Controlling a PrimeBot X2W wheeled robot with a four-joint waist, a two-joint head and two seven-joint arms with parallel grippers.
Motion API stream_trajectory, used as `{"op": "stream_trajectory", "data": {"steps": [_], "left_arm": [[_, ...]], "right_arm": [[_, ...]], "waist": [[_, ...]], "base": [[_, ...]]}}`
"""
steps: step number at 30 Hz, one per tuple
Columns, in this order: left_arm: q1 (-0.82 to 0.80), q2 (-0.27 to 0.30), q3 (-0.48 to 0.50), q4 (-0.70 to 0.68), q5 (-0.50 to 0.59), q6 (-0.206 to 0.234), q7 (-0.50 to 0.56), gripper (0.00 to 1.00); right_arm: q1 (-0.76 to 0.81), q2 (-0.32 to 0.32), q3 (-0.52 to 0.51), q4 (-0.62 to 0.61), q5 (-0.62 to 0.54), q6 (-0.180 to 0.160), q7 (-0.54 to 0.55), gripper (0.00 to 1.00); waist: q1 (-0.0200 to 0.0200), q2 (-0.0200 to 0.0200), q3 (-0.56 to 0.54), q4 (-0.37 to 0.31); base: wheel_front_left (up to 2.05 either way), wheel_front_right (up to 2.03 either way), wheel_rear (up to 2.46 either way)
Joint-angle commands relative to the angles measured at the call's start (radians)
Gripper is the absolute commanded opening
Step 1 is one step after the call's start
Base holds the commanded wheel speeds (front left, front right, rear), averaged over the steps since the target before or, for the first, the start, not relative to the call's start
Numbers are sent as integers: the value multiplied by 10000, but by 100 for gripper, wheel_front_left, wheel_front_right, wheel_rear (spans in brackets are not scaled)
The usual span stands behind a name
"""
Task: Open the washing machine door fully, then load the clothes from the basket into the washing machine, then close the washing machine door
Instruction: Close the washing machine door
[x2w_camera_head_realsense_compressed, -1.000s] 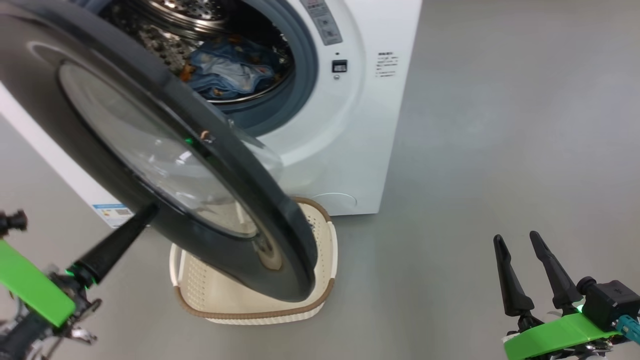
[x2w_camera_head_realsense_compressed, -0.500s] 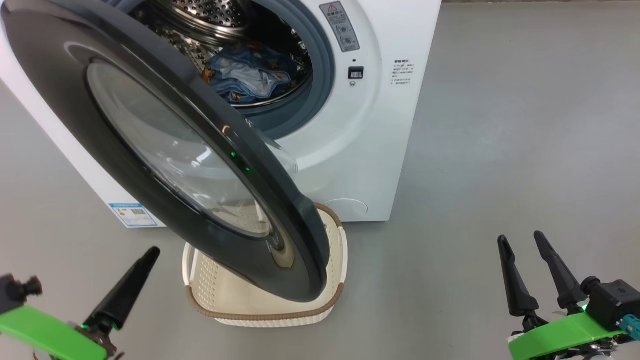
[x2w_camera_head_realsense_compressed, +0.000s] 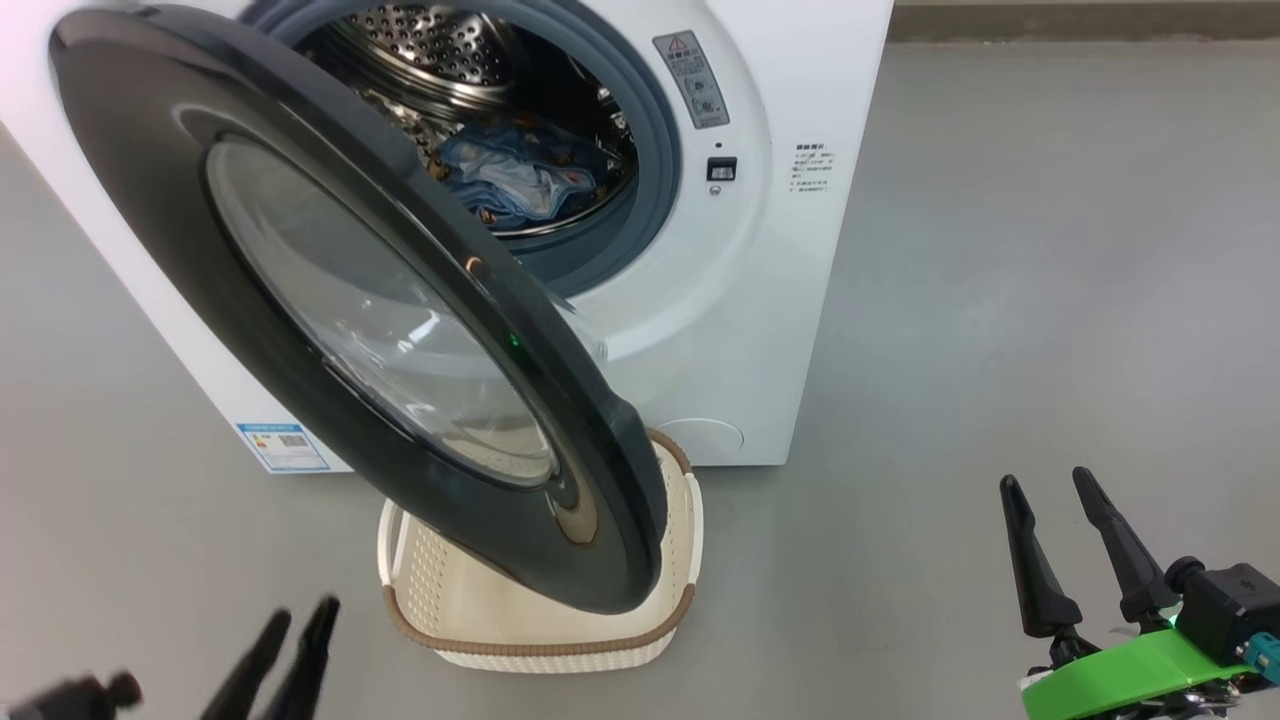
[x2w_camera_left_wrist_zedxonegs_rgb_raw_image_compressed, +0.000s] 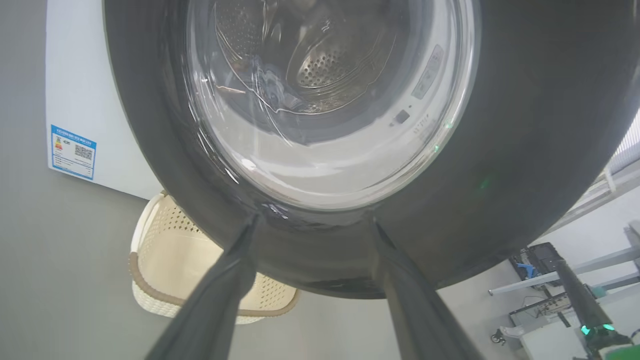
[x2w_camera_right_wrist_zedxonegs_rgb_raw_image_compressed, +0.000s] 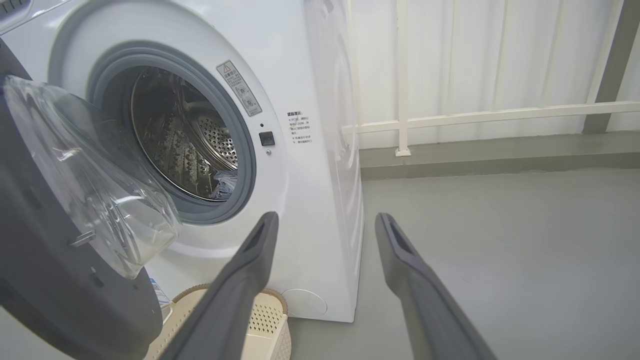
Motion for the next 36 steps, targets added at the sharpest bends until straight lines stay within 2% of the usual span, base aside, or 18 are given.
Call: {"op": "stream_trajectory", "data": {"steps": [1, 5, 8, 13, 20, 30, 36], "left_arm": [[-197, 419, -102, 286, 233, 2, -711, 100], [-432, 348, -522, 1441, 696, 2, -1301, 100], [-592, -51, 63, 1821, 1366, 2, -1344, 100], [-405, -824, 1263, 1820, 3001, 2, -1350, 100], [-211, -1488, 2134, 1693, 4856, 2, -1351, 100], [-94, -2110, 2836, 1544, 6484, 2, -1352, 100], [57, -2277, 2879, 1533, 6933, 2, -1352, 100]], "right_arm": [[20, -194, 208, -177, 5, 46, -82, 100], [114, -171, 227, -127, 41, 46, -82, 100], [202, -160, 211, -107, 57, 46, -82, 100], [264, -154, 197, -78, 75, 46, -82, 100], [274, -177, 185, -46, 95, 46, -82, 100], [281, -165, 149, -7, 73, 46, -82, 100], [241, -150, 124, 21, 56, 46, -82, 100]], "waist": [[0, 0, -93, -3], [0, 0, -224, -19], [0, 0, -269, -11], [0, 0, -286, -29], [0, 0, -262, -42], [0, 0, -228, -15], [0, 0, -206, -6]], "base": [[0, 0, 0], [0, 0, 0], [0, 0, 0], [0, 0, 0], [0, 0, 0], [0, 0, 0], [0, 0, 0]]}}
